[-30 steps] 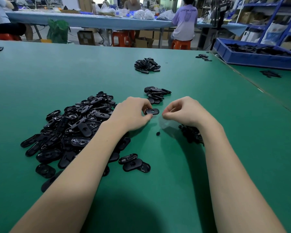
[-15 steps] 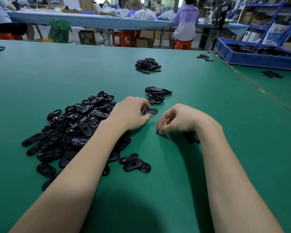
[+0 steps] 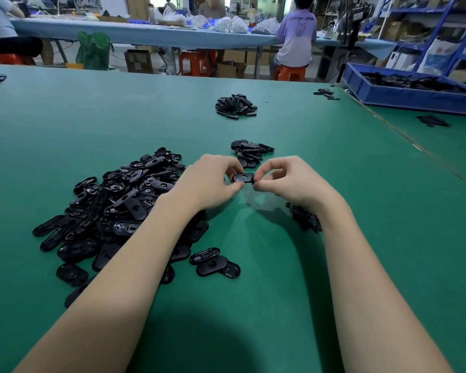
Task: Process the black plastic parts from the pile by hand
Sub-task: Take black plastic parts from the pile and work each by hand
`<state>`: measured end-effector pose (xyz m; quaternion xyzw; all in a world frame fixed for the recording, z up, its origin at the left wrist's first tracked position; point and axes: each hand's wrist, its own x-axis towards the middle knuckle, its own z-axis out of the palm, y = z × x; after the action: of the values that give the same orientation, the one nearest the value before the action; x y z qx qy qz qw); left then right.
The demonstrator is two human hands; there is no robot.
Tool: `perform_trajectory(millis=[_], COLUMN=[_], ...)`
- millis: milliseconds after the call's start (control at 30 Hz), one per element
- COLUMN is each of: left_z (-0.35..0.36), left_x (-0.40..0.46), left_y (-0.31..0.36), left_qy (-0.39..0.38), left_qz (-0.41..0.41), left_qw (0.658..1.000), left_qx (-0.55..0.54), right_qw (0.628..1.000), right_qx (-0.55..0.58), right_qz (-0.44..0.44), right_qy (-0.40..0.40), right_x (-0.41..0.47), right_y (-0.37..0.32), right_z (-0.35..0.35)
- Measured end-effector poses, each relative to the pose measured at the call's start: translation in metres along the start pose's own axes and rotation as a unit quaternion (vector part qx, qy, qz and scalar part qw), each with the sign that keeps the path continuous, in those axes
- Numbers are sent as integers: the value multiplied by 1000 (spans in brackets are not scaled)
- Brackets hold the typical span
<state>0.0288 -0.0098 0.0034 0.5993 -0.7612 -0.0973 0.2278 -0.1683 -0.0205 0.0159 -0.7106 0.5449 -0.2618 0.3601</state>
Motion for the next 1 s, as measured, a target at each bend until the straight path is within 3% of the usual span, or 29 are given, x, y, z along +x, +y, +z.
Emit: perform_trajectory(millis=[367,1000], left_z=[-1,4], left_x=[0,0], left_y=[2,11], left_qy=[8,19], left_qz=[14,0], left_qw=[1000,989], left_qx=[-26,-145], right_qw=[996,993], right_qx=[78,68], right_qz=[-2,55], right_qy=[43,84], right_x=[2,4], right_y=[3,-2], right_z=[2,5])
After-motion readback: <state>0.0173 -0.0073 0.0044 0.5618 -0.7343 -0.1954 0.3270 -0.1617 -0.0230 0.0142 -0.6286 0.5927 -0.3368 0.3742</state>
